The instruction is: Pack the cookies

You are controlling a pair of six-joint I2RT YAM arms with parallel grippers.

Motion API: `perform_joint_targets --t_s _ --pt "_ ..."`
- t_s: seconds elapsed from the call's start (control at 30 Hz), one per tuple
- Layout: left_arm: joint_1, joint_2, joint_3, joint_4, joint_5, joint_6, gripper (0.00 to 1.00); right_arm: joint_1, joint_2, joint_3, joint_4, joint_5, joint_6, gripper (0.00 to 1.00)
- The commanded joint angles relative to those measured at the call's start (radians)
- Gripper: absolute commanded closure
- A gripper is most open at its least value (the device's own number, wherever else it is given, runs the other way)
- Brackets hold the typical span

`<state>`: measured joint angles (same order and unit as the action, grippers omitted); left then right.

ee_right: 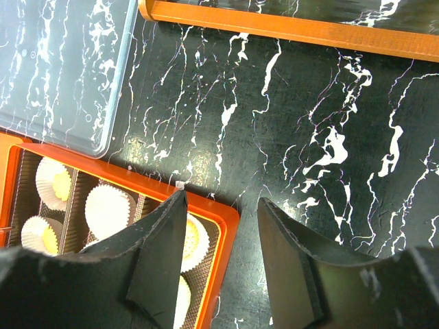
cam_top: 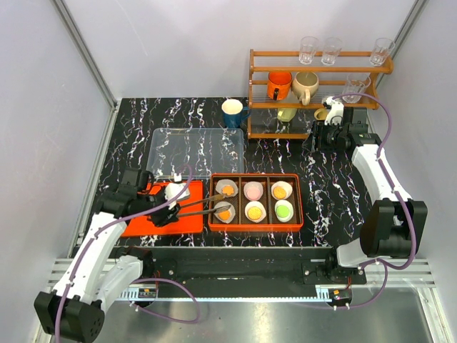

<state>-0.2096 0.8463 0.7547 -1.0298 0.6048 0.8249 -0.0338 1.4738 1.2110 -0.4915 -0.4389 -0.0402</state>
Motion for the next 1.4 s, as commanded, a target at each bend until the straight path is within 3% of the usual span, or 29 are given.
perform_joint_targets --t_s 0.0,0.27,0.43,0.7,1.03,1.37 --pt "-0.001 -0.064 0.021 0.103 0.044 -0.061 0.60 -0.005 0.002 0.013 0.022 -0.015 -0.010 0.46" --pt "0.033 -0.105 0.029 0.246 0.018 -0.188 0.62 -0.005 0.002 0.013 0.022 -0.017 -0.012 0.46" --pt "0.134 -0.066 0.038 0.365 -0.013 -0.265 0.61 -0.005 0.003 0.013 0.022 -0.018 -0.013 0.46" --pt "0.229 0.149 0.077 0.499 -0.022 -0.280 0.59 -0.005 0.000 0.013 0.022 -0.020 -0.016 0.46" --pt "0.245 0.442 0.139 0.750 -0.118 -0.392 0.57 -0.005 0.003 0.013 0.021 -0.021 -0.018 0.46" --pt "0.245 0.622 0.189 0.804 -0.244 -0.412 0.54 -0.005 0.013 0.016 0.019 -0.030 -0.020 0.46"
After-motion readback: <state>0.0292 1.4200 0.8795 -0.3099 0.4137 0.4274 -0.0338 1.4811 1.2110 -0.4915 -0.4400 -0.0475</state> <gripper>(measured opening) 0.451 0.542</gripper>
